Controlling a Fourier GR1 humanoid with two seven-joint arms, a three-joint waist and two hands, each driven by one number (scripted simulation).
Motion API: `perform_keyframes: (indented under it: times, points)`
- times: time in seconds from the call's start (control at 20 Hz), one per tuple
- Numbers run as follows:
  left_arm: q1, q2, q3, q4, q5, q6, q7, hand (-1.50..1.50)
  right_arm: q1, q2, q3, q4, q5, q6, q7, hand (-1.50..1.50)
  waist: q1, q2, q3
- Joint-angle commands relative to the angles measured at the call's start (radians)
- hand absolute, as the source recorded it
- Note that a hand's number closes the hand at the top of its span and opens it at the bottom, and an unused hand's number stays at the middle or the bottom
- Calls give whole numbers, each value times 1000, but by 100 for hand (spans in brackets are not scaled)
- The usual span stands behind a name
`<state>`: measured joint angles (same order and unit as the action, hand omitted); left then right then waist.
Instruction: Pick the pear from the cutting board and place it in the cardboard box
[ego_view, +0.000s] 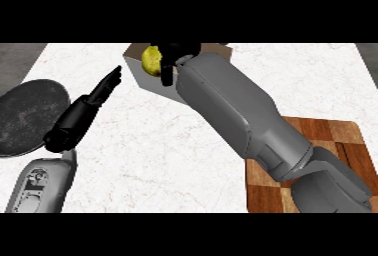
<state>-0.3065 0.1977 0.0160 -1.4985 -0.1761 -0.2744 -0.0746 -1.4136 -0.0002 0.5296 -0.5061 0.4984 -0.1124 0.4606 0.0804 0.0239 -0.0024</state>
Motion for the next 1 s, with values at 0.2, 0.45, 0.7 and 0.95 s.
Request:
perform_keyframes:
  times: [0.2,0.45,0.7,0.95]
  points:
    - [-9,26,35,-10,30,-23,-2,0,-24,-36,-32,255,-16,186,-174,150,-1,7,1]
    - [4,-12,-2,-47,-6,15,28,0,-25,-31,-69,292,-52,299,-345,-150,-5,3,2]
    - [-1,0,18,-13,-2,12,19,0,-35,-31,-183,235,-138,183,-492,-150,-19,3,3]
    - [40,-20,1,-38,-4,20,4,0,18,-20,-475,146,-405,3,-564,-150,-25,0,7]
